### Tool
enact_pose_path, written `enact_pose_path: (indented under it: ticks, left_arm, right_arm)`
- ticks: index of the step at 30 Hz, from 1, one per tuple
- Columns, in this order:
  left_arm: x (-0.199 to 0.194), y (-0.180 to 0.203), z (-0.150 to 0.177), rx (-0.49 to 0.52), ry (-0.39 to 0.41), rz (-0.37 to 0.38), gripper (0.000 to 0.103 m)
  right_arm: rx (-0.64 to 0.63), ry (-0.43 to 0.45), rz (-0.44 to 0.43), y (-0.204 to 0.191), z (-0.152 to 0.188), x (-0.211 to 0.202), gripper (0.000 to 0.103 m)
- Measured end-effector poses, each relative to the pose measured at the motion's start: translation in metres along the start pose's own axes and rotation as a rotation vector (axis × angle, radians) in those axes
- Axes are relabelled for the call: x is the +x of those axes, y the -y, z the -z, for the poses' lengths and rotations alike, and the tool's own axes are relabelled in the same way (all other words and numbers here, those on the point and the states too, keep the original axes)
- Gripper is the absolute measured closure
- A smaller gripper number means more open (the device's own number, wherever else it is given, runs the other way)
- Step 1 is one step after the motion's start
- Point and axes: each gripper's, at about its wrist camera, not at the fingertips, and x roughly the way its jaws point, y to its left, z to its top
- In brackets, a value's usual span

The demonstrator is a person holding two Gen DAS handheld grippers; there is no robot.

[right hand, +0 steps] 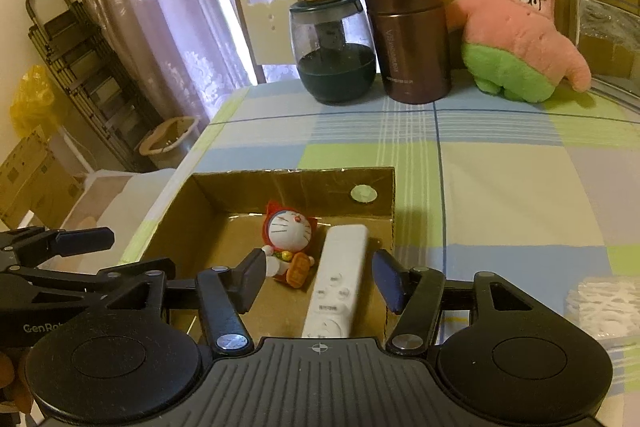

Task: Organize rigid objects
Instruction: 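Open the left tool to drop the Doraemon figure while the right tool drops the remote into the box, then move both tools back toward the clear floss box and blue binder clip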

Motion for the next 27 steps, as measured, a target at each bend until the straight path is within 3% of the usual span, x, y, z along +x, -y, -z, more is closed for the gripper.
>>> enact_pose_path:
  ticks: [14, 27]
  left_arm:
    - [-0.057, 0.016, 0.019, 0.008, 0.026, -0.038, 0.023]
    - [-0.127, 0.045, 0.052, -0.004, 0.066, -0.036, 0.021]
  right_arm:
    - [-0.021, -0.034, 0.013, -0.009, 0.034, -0.063, 0.042]
    - [-0.08, 0.012, 0.049, -0.025, 0.084, -0.134, 0.04]
